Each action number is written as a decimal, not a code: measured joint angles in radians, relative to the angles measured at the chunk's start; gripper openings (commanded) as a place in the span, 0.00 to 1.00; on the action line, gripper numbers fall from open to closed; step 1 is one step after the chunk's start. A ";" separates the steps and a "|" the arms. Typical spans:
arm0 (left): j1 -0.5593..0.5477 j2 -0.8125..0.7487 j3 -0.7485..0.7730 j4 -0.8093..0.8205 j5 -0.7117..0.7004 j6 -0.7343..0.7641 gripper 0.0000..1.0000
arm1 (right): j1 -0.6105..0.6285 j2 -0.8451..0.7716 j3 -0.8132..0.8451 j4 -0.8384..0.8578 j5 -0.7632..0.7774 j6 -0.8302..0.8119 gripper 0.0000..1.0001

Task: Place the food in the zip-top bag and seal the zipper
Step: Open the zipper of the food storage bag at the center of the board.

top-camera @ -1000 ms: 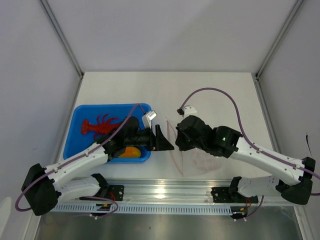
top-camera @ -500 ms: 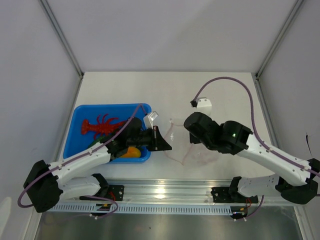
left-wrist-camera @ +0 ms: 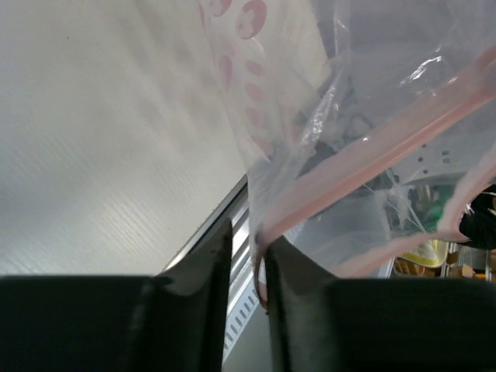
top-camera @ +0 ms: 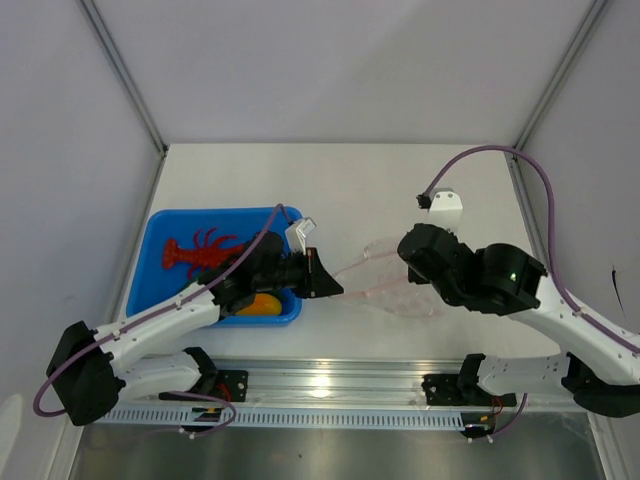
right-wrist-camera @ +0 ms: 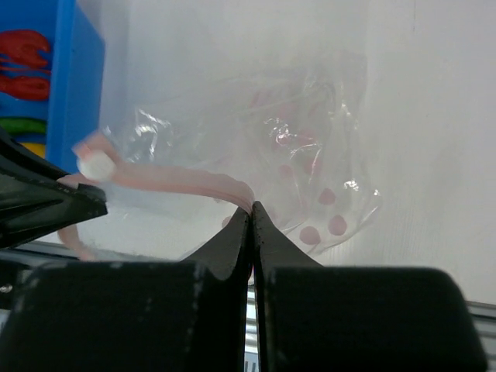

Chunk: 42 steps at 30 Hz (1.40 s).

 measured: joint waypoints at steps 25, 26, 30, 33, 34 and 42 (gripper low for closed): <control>0.276 -0.379 0.111 -0.245 -0.513 0.142 1.00 | -0.132 0.069 -0.217 0.257 -0.176 -0.222 0.00; 0.327 -0.364 0.130 -0.268 -0.517 0.137 0.99 | -0.135 0.069 -0.217 0.268 -0.183 -0.230 0.00; 0.492 -0.236 0.233 -0.397 -0.579 0.118 1.00 | -0.145 0.069 -0.217 0.295 -0.202 -0.261 0.00; 0.546 -0.132 0.285 -0.478 -0.636 0.103 0.99 | -0.148 0.069 -0.217 0.301 -0.202 -0.279 0.00; 0.566 -0.101 0.295 -0.499 -0.650 0.096 0.99 | -0.151 0.069 -0.217 0.301 -0.202 -0.285 0.00; 0.704 0.035 0.303 -0.572 -0.727 0.015 0.95 | -0.196 0.045 -0.240 0.321 -0.231 -0.317 0.00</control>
